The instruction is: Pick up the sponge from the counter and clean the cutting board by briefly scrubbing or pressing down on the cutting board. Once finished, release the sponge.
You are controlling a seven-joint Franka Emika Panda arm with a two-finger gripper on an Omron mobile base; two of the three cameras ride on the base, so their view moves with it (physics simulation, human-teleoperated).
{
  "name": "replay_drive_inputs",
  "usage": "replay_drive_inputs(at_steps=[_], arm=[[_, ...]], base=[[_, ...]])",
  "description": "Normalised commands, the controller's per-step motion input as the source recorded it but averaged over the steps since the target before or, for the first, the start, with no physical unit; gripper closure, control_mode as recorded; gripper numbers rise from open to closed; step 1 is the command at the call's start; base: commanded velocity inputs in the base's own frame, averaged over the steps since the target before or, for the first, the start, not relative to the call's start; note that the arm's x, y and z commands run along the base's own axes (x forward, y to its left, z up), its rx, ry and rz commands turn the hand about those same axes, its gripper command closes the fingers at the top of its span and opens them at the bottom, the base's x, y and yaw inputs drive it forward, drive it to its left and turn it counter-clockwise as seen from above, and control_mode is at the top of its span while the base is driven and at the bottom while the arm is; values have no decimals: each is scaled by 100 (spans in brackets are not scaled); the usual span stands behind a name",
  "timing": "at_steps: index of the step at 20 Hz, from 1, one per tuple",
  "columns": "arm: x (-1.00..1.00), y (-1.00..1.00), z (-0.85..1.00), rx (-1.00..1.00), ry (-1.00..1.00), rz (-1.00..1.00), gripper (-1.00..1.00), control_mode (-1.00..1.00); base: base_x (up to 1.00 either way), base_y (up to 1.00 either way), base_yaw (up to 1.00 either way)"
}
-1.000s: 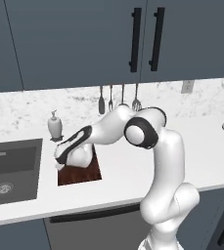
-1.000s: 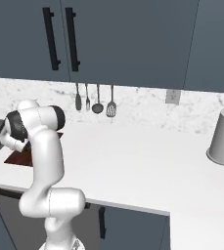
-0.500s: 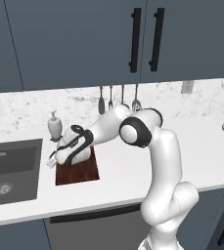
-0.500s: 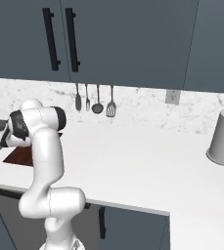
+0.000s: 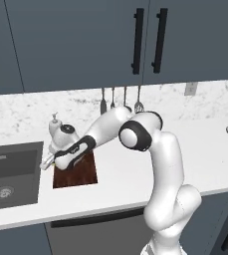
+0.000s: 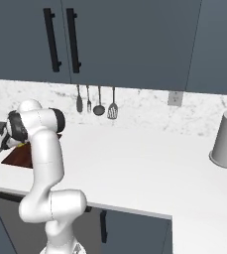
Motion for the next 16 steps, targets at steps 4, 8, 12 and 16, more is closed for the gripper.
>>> replay_drive_inputs(at_steps=[4, 8, 12, 16], arm=[[-55, -42, -95, 0, -9, -3, 100, -100], [-71, -41, -100, 0, 0, -5, 100, -100], [-71, -66, -100, 0, -1, -10, 100, -100], [-67, -100, -100, -2, 0, -27, 100, -100]], base=[[0, 0, 0], [0, 0, 0], [0, 0, 0], [0, 0, 0]])
